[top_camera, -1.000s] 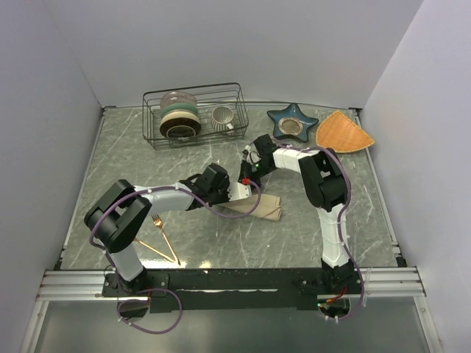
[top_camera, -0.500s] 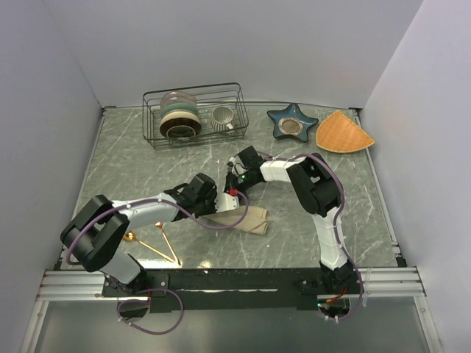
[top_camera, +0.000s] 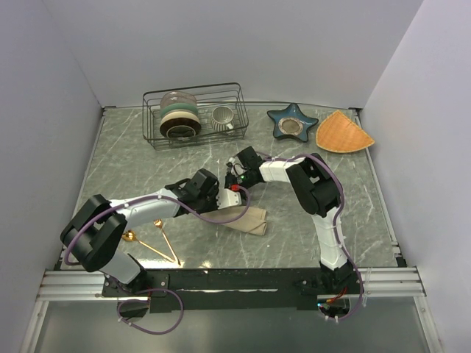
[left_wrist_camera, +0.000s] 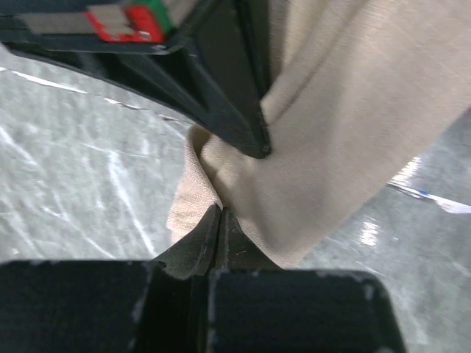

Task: Fold the napkin into a case and place the utensils inside
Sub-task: Stuff the top corner of the smaller-rectangle-folded napkin into the folded napkin.

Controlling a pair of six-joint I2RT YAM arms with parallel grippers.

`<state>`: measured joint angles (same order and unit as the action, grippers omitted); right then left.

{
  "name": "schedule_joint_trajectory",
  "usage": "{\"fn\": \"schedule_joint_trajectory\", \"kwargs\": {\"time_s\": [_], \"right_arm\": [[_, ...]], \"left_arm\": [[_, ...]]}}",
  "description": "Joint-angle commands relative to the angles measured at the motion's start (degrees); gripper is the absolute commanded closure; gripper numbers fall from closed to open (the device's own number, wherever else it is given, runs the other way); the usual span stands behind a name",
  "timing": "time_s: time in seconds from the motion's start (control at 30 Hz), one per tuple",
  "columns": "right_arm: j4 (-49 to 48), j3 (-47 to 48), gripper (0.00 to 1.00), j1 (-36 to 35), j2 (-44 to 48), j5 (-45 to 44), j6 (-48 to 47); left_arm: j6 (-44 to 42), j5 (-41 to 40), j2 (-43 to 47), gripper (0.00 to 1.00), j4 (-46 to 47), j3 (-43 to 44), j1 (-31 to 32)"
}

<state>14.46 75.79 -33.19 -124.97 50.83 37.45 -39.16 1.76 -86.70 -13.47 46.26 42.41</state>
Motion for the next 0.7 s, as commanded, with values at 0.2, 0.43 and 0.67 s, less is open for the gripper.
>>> {"fn": "schedule_joint_trajectory", "kwargs": {"time_s": [0.2,0.43,0.67], "right_arm": [[1.54,0.15,1.0,-0.65,-0.81,-8.91,-2.74],[4.61,2.95,1.0,-0.74,5.17,-7.85,-5.01],[12.87,8.5,1.0,-0.03,3.5,-11.71,-11.17]], "left_arm": [[-0.83,4.74,-1.8,0.99,2.22,-6.0,2.41],[-3.9,5.62,-2.52,0.99,3.89,-8.64,2.24],[-5.93,6.24,-3.04,0.99,4.51,-9.52,2.15]]}}
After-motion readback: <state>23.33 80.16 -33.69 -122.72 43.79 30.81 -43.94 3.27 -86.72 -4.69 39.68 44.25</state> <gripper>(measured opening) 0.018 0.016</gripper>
